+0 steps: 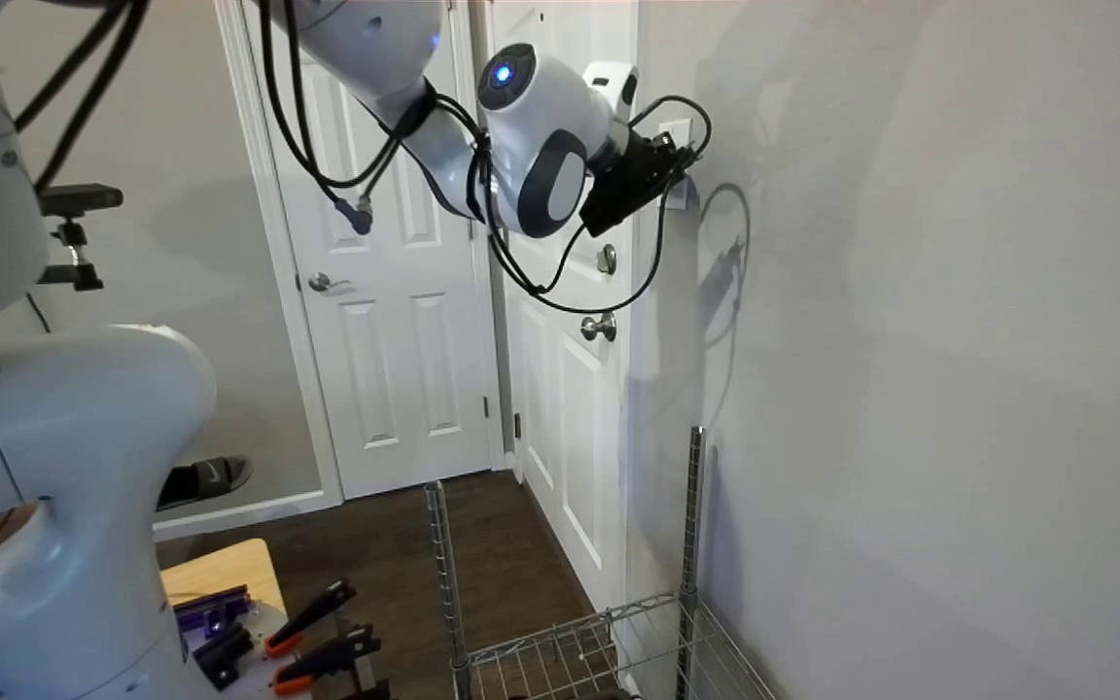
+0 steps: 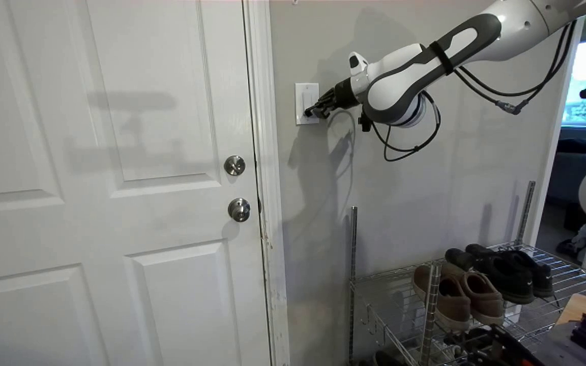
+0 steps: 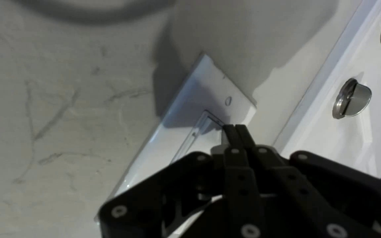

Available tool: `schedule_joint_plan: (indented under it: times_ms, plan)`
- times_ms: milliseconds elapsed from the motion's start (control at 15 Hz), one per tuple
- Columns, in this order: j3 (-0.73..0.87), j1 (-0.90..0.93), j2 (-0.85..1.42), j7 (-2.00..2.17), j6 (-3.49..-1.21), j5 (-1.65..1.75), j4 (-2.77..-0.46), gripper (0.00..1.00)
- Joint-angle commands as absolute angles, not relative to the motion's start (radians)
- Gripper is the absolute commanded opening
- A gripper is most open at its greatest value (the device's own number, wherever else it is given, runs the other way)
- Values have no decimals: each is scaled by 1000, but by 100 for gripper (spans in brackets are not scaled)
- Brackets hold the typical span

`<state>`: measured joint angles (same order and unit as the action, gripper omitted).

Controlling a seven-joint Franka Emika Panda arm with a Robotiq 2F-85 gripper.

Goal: Turn off the light switch

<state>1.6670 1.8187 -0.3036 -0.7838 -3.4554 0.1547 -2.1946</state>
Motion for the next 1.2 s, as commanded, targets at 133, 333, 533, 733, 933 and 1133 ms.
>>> schedule_joint_plan:
  times_ms: [133,333,533,733,933,1133]
  plan:
    - [1818,1963,-274,-795,-3459,97,-2136,2]
    - [1867,2012,-270,-798,-3478,73,-2130,2]
    - [1843,1991,-248,-785,-3484,70,-2159,2]
    - [1716,1874,-222,-754,-3481,111,-2187,2]
    - [1565,1741,-227,-735,-3466,110,-2197,2]
    - [1445,1634,-249,-734,-3456,97,-2224,1]
